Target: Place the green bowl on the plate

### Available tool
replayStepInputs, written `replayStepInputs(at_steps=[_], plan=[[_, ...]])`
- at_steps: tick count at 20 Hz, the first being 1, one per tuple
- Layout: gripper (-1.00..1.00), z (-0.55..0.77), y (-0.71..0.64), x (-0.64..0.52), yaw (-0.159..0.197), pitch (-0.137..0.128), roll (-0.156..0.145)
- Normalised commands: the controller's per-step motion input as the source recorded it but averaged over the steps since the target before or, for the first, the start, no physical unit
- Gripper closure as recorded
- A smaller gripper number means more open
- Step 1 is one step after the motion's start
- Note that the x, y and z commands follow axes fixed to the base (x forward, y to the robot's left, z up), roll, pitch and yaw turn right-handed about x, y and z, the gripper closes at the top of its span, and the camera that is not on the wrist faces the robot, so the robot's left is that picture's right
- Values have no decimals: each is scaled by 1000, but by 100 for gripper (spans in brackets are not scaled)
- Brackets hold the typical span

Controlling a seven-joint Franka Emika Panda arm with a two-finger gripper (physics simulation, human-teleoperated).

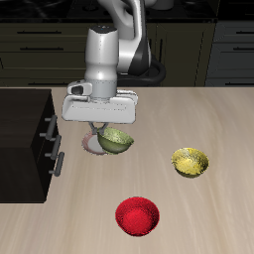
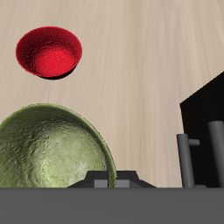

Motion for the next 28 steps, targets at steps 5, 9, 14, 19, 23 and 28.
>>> replayStepInputs(at_steps=[5, 9, 14, 19, 23, 28], plan=[[100, 117, 156, -337, 23, -24, 11], [100, 150, -15, -389, 31, -44, -14], [100, 20, -180, -303, -1, -15, -15], [100, -77, -148, -134, 15, 2, -30], [100, -121, -87, -195, 11, 7, -10], [100, -85, 2, -176, 6, 7, -2]])
